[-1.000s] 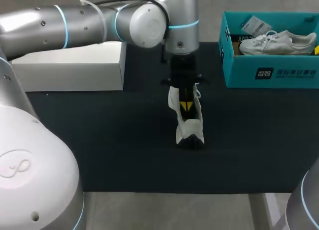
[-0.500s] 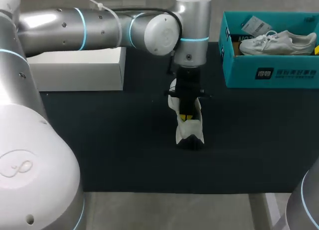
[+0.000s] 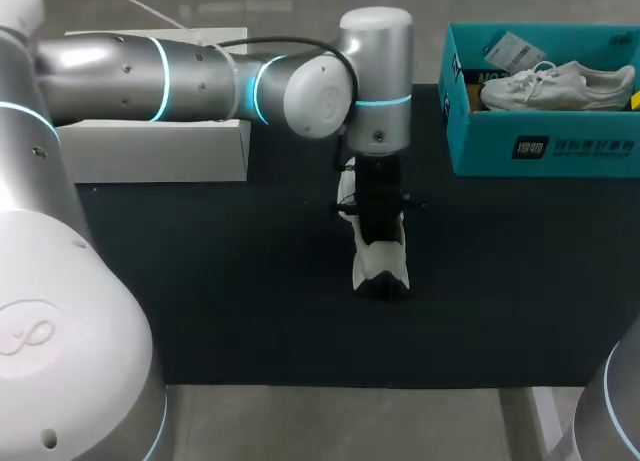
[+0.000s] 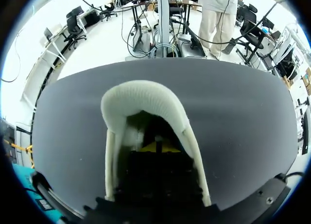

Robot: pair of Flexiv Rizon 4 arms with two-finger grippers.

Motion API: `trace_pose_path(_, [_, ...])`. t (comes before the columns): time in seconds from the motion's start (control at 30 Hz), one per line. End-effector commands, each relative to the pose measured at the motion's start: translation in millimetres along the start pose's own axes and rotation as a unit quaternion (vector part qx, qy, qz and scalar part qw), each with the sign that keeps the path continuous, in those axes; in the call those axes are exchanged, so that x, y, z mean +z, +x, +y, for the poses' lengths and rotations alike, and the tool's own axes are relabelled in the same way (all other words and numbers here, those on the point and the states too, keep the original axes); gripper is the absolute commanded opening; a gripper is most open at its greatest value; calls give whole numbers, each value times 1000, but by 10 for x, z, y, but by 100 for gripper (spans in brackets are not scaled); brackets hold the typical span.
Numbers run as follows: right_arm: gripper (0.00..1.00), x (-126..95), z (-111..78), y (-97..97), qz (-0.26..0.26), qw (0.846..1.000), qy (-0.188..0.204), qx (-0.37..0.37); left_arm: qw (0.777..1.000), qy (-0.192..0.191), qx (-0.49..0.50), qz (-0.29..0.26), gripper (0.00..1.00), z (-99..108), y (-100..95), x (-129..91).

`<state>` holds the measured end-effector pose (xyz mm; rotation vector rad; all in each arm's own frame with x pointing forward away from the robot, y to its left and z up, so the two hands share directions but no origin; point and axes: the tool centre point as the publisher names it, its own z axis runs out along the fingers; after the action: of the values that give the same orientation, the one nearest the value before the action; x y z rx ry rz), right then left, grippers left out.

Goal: Take the shoe out of the shoebox, open the shoe tongue, remove and reinsert the insole, then place the shoe into the shoebox

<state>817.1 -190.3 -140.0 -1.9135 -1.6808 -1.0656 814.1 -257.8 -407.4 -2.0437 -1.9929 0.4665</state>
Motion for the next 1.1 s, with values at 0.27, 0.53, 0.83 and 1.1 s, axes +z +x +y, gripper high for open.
trace_pose_path(0.27, [100, 3, -7, 0, -1, 1000, 0, 0, 1000, -15, 11, -14, 0, -6, -17, -302])
trace_pose_path(0.53, [100, 3, -7, 0, -1, 1000, 0, 0, 1000, 21, 19, 4, 0, -131, 84, 62])
trace_pose_path(0.83, [100, 3, -7, 0, -1, 1000, 0, 0, 1000, 0, 6, -4, 0, 3, 13, 168])
trace_pose_path(1.1, [100, 3, -7, 0, -1, 1000, 0, 0, 999, -27, 24, -17, 0, 2, 28, -227])
